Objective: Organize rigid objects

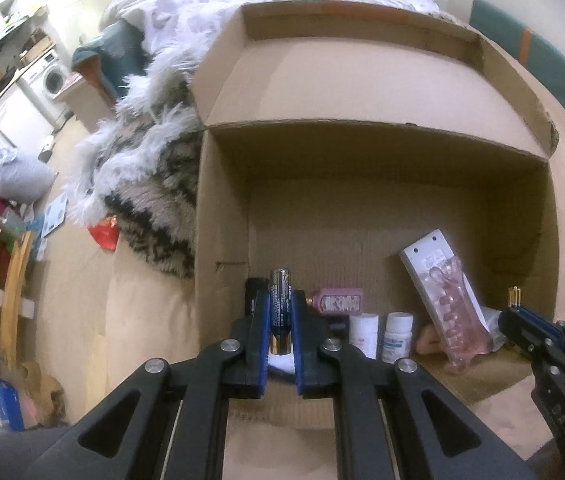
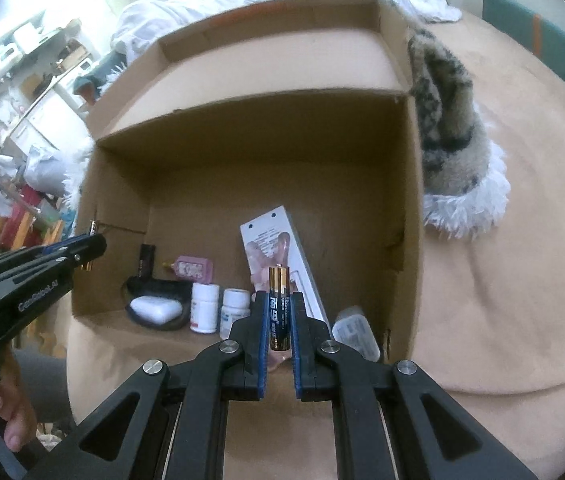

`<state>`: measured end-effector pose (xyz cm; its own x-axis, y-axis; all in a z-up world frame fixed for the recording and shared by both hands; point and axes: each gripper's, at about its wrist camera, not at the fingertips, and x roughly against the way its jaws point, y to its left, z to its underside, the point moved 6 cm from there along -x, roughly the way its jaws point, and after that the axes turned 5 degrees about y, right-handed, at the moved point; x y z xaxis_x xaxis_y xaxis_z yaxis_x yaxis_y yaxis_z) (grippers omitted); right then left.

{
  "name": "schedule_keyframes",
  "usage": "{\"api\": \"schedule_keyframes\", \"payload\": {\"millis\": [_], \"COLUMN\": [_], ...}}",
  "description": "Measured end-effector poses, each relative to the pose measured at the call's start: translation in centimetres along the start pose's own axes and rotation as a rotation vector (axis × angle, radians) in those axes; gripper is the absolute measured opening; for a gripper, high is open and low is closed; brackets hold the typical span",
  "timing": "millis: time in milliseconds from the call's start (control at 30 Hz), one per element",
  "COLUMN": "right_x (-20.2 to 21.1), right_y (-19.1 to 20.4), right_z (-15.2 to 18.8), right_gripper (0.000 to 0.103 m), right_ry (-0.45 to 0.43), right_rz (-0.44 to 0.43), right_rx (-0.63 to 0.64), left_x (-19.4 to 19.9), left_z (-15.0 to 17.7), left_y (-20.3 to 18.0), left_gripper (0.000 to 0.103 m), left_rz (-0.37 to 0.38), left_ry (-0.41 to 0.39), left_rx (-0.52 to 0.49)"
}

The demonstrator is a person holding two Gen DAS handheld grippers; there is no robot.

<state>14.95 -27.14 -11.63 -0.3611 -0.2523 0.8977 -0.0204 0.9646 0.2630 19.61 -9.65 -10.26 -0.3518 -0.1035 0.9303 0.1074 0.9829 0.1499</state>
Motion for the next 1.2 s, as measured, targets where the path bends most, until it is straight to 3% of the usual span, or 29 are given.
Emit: {"api": "schedule_keyframes", "payload": {"millis": [200, 500, 567, 600, 667, 700, 733, 833, 933, 1200], "right_x": [-1.8, -1.5, -1.1, -0.9, -0.2, 0.0, 0.2, 0.7, 2.0, 6.3], "right_y": [0.1, -0.3, -0.3, -0.3, -0.2, -0.1, -0.1, 0.0, 0.2, 1.8], "right_z": [-0.3, -0.5, -0.6, -0.6, -0.8, -0.8, -0.7, -0.5, -0.2, 0.6], "right_gripper": [0.01, 0.012, 0.029, 0.034, 0.076, 0.077, 0.077, 0.081, 0.103, 0.103], "right_ry": [0.026, -0.006, -0.021, -0.033, -0.057, -0.064, -0.064, -0.057, -0.072, -0.115], "right_rz": [0.019, 0.021, 0.01, 0.005, -0.008, -0.004, 0.002, -0.015, 0.006, 0.056], "right_rx": [-0.012, -0.045, -0.057, -0.063, -0.072, -0.071, -0.065, -0.074, -0.067, -0.037], "left_x": [-1.9, -2.3, -1.9, -1.5, -0.8, -0.3, 0.4, 2.1, 3.6, 7.9], "left_z": [-0.3, -0.1, 0.0, 0.1, 0.2, 0.3, 0.4, 0.8, 1.5, 3.5], "left_y": [-0.4, -0.2, -0.2, -0.2, 0.0, 0.2, 0.4, 0.9, 1.5, 3.8], "left_gripper": [0.009, 0.01, 0.014, 0.022, 0.038, 0.055, 0.064, 0.064, 0.064, 0.064], "left_rz": [0.03, 0.035, 0.027, 0.029, 0.042, 0.051, 0.06, 0.07, 0.076, 0.064], "left_ry": [0.03, 0.03, 0.022, 0.014, 0.002, -0.008, -0.021, -0.044, -0.043, -0.103], "left_rx": [-0.028, -0.025, -0.04, -0.047, -0.045, -0.039, -0.033, -0.049, -0.061, -0.038]}}
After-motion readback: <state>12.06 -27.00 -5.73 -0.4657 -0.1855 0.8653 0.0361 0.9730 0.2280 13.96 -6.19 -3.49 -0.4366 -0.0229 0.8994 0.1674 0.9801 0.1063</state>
